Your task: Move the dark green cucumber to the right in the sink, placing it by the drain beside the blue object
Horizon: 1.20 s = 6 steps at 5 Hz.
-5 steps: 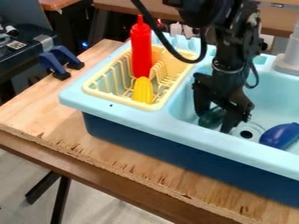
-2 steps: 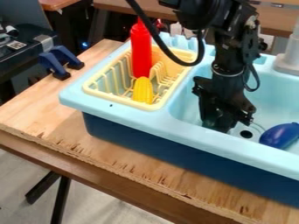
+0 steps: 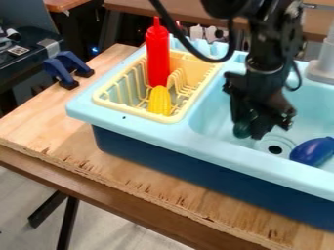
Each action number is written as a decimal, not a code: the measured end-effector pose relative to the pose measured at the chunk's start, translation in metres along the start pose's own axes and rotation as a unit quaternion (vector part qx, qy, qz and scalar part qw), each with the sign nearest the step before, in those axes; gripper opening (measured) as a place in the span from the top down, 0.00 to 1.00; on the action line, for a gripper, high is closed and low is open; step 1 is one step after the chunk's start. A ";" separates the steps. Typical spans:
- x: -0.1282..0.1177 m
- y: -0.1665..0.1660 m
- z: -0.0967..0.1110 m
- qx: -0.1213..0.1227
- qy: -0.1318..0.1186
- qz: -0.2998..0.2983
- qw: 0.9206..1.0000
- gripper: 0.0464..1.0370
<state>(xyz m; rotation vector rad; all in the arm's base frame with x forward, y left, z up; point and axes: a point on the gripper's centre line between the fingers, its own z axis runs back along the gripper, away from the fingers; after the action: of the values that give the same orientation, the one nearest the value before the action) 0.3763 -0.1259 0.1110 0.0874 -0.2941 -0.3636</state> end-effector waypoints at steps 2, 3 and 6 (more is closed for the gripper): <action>0.019 -0.025 0.022 0.005 -0.034 -0.016 0.999 0.50; 0.025 -0.031 0.020 -0.034 -0.052 -0.004 0.998 0.50; 0.009 -0.027 -0.011 -0.077 -0.018 0.036 0.996 0.50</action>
<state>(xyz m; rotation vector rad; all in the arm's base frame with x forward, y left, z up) 0.3787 -0.1542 0.0998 -0.0814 -0.3022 -0.3153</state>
